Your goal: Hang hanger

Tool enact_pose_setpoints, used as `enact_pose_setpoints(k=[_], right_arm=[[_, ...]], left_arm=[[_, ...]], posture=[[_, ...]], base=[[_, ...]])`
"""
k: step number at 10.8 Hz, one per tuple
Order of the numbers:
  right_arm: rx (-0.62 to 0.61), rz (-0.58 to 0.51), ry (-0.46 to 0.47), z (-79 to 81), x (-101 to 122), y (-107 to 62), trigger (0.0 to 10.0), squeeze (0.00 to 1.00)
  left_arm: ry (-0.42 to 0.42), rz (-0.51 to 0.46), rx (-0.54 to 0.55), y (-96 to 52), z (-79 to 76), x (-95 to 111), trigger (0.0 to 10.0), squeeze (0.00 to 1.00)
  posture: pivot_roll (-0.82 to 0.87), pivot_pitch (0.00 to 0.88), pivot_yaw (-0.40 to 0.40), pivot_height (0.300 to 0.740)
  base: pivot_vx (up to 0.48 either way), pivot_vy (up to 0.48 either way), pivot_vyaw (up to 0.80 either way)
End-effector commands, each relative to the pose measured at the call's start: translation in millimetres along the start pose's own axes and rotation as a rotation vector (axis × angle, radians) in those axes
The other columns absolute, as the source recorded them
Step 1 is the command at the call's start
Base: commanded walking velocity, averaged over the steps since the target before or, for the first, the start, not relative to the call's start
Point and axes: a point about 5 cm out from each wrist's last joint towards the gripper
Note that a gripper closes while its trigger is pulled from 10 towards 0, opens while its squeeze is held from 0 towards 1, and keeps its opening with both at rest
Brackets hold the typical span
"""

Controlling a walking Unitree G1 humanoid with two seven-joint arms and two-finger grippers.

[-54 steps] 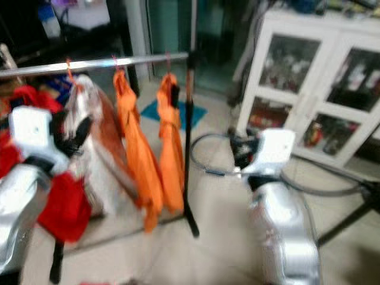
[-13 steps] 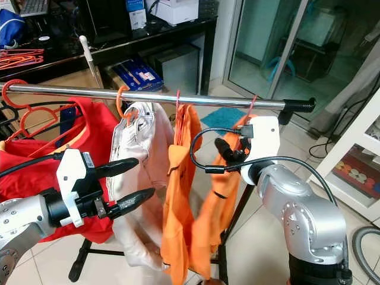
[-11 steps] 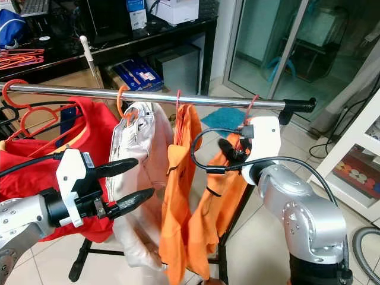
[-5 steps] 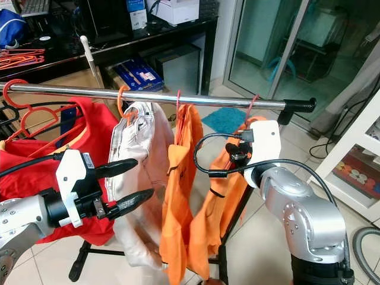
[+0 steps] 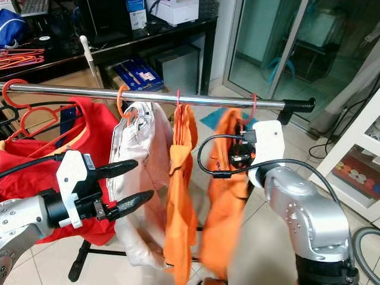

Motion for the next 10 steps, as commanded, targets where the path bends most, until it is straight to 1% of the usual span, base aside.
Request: enact_pose_setpoints(k=[1,2,4,5,6,7,8,10], right_arm=[[0.003,-0.015,-0.009,-1.5,3,0.0,0.0,0.00],[0.002,-0.030,-0.036,-2.7,6,-1.6,0.0,0.00],[0.059,-0.146,-0.064,2.9,18,-7.8,0.0,0.00],[0.090,-0.204,-0.079,6.9,22,-13.0,0.0,0.00],[0.144,-0.281,-0.122,12.9,24,-25.0,0.0,0.00],[0.146,-0.320,-0.121,11.5,21,-35.0,0.0,0.00],[0.133,-0.340,-0.134,7.9,16,-42.2,0.0,0.00],[0.120,-0.353,-0.118,4.2,9,-46.9,0.0,0.00]], left_arm=[[0.027,0.004,-0.007,-0.9,-2.4,3,10.0,0.00],[0.035,0.011,-0.007,-1.1,-1.4,3,10.0,0.00],[0.074,0.025,0.042,0.3,7.5,1,10.0,0.00],[0.085,0.028,0.075,1.4,10.3,0,10.0,0.00],[0.094,0.038,0.122,3.1,14.0,-3,10.0,0.00],[0.088,0.032,0.144,4.5,16.5,-3,10.0,0.00],[0.089,0.029,0.140,5.5,16.0,-3,10.0,0.00],[0.089,0.017,0.134,7.5,14.5,-3,10.0,0.00]], posture=[[-0.09,0.000,0.011,0.740],[-0.09,0.000,0.016,0.740],[-0.11,0.000,0.033,0.740],[-0.11,0.000,0.034,0.740],[-0.12,0.000,0.041,0.740],[-0.13,0.000,0.047,0.740],[-0.13,0.000,0.052,0.740],[-0.14,0.000,0.059,0.740]], base=[[0.000,0.000,0.00],[0.000,0.000,0.00],[0.000,0.000,0.00],[0.000,0.000,0.00],[0.000,0.000,0.00],[0.000,0.000,0.00],[0.000,0.000,0.00],[0.000,0.000,0.00]])
Point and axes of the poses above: a point about 5 cm out from each wrist's last joint towards the gripper, its own y axis pointing out of the wrist towards the gripper, its own x axis along the axis of the wrist's last joint, z = x × y, and after that the axes turned 14 degrees about y, right-handed
